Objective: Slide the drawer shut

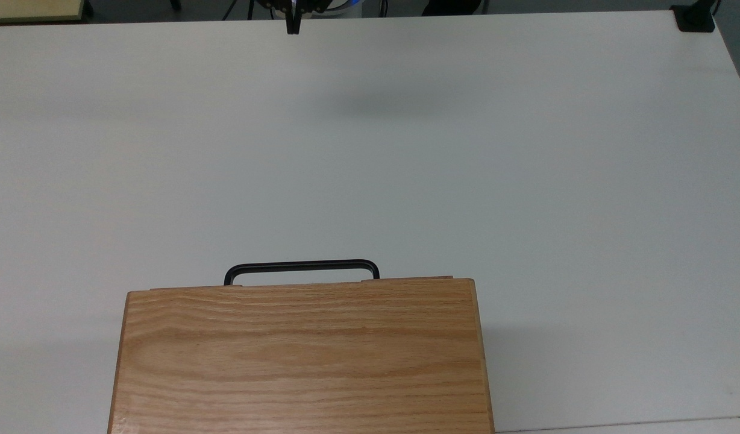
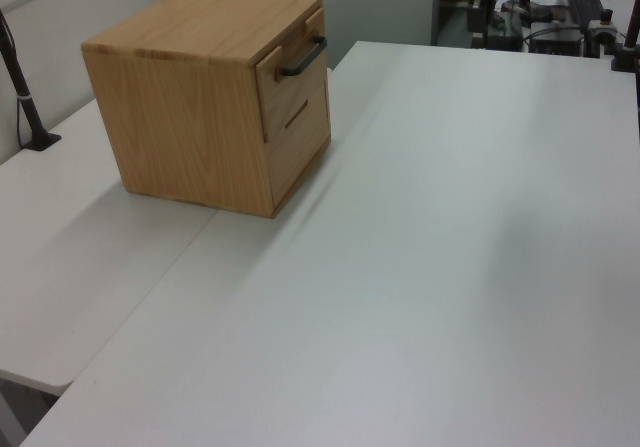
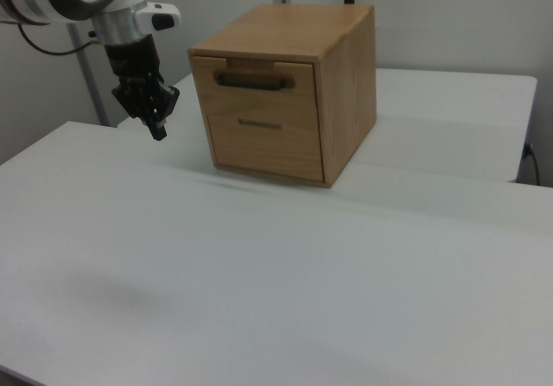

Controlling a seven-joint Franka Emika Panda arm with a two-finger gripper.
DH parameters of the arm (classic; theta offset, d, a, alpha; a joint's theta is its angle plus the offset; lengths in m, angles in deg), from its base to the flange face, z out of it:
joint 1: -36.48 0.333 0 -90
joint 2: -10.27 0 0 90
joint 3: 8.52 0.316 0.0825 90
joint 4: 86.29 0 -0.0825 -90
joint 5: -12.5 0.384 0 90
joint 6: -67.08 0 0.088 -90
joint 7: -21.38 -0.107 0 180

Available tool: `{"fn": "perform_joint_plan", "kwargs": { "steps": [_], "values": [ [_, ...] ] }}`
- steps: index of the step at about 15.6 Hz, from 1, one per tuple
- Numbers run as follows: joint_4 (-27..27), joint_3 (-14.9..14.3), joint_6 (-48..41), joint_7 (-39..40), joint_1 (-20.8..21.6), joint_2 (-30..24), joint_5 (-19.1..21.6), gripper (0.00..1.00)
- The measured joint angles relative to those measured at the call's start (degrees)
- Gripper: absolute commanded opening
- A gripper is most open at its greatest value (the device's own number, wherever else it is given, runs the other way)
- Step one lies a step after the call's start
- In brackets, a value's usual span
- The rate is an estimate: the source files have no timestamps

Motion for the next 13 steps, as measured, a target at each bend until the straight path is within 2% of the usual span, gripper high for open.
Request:
{"fn": "perform_joint_plan", "kwargs": {
  "steps": [1, 2, 3, 13],
  "values": [
    [-0.30, -0.18, 0.00, -0.01, 0.00, -0.40, 0.04, 0.66],
    [-0.46, -0.40, 0.00, -0.01, 0.00, -0.58, 0.09, 0.81],
    [-0.56, -0.56, 0.00, -0.01, 0.00, -0.59, 0.10, 1.00],
    [-0.87, -0.71, 0.00, -0.01, 0.00, -0.59, 0.11, 1.00]
  ]
}}
